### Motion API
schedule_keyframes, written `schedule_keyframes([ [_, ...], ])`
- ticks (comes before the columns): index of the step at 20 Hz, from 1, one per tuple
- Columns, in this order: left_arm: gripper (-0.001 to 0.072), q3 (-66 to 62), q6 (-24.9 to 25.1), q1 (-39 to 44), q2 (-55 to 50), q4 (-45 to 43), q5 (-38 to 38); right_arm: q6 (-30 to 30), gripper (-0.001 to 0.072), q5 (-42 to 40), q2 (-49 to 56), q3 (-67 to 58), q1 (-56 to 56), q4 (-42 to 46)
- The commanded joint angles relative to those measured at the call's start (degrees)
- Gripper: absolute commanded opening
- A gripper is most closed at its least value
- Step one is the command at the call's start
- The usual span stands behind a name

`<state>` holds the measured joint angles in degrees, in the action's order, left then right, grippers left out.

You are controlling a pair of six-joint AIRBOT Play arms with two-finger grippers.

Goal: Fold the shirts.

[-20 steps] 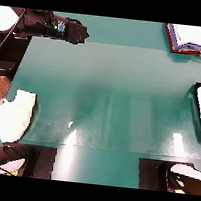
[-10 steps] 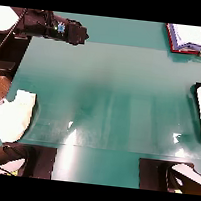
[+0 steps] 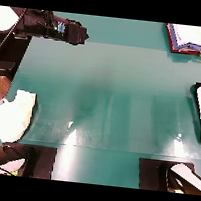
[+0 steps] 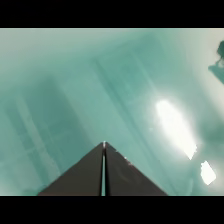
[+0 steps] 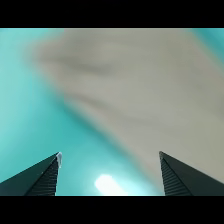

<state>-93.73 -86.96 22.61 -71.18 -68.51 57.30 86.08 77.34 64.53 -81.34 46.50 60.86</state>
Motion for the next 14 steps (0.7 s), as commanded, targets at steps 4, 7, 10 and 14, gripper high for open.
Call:
schedule_keyframes([
  [4, 0.0027, 0.0, 0.0, 0.0, 0.0, 0.0, 1.6, -0.1, 0.0696, -6.1, -0.2, -2.8, -32.8, -6.8],
  [7, 0.0027, 0.0, 0.0, 0.0, 0.0, 0.0, 1.6, -0.1, 0.0463, -9.2, -0.1, -2.8, -46.3, -6.8],
  [10, 0.0027, 0.0, 0.0, 0.0, 0.0, 0.0, 1.6, -3.0, 0.0014, -12.3, -0.1, -2.8, -55.7, -6.8],
  [14, 0.0027, 0.0, 0.0, 0.0, 0.0, 0.0, 1.6, -3.8, 0.002, -13.1, -0.1, -2.8, -60.3, -6.8],
])
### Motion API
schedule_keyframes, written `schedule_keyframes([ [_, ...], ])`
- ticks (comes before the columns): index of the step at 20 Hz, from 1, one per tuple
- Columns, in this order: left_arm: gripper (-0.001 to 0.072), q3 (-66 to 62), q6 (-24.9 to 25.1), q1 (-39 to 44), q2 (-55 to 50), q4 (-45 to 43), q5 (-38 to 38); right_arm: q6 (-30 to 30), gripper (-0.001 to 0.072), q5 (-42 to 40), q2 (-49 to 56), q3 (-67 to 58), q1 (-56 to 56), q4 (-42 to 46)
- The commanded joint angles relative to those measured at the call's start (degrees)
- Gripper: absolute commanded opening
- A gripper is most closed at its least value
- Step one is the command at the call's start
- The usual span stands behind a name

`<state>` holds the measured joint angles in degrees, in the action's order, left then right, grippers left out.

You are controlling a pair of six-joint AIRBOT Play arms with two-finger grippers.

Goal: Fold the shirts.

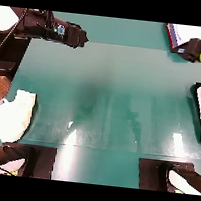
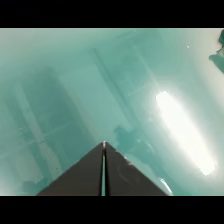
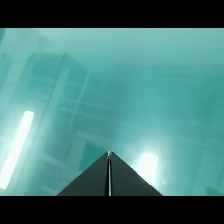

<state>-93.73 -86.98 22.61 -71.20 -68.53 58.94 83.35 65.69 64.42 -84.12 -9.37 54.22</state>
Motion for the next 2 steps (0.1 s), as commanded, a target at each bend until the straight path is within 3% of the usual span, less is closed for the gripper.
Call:
schedule_keyframes([
  [1, 0.0027, 0.0, 0.0, 0.0, 0.0, 0.0, 0.0, -1.0, 0.002, -1.2, 0.0, -0.1, -4.5, -0.2],
  [2, 0.0027, 0.0, 0.0, 0.0, 0.0, 0.0, 0.0, -1.0, 0.002, -1.2, 0.0, -0.1, -4.4, -0.1],
])
